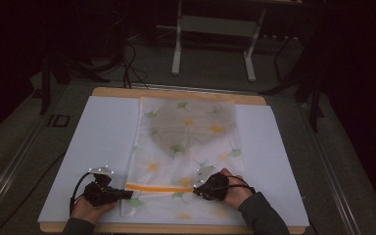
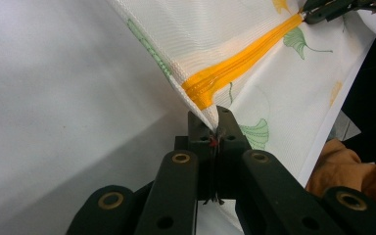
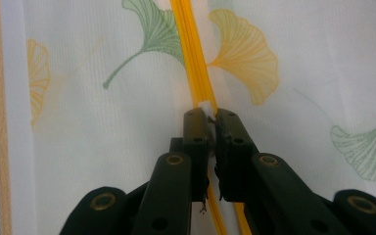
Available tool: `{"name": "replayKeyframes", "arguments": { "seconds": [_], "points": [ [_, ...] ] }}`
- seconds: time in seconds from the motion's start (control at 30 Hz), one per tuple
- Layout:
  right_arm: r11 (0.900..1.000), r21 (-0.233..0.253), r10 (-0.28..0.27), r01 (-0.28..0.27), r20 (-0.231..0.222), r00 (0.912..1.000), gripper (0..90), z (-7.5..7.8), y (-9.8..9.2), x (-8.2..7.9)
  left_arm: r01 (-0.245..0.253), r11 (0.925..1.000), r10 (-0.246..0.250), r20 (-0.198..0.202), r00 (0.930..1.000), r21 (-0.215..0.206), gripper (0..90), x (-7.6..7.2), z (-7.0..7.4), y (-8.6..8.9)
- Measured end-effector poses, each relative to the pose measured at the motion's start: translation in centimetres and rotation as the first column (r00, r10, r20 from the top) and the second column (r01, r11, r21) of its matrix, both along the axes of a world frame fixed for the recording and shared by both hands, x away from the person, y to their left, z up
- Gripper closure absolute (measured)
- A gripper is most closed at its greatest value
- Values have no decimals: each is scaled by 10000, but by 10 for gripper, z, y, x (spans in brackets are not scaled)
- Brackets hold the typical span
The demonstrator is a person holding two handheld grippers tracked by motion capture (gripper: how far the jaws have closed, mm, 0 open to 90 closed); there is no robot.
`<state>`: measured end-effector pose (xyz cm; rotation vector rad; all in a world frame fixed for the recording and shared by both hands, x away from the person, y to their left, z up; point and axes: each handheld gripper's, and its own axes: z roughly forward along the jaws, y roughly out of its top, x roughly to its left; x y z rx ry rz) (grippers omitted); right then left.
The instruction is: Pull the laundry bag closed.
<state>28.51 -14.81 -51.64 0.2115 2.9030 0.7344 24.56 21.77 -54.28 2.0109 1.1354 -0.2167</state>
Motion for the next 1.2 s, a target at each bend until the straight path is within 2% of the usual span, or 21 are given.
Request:
{"name": "replayKeyframes", "arguments": {
  "seconds": [1.2],
  "points": [
    [9992, -285, -284, 283, -20, 9996, 843, 2, -25, 1, 12, 10000, -12, 4, 10000, -3, 885, 0, 0, 1]
  ]
}}
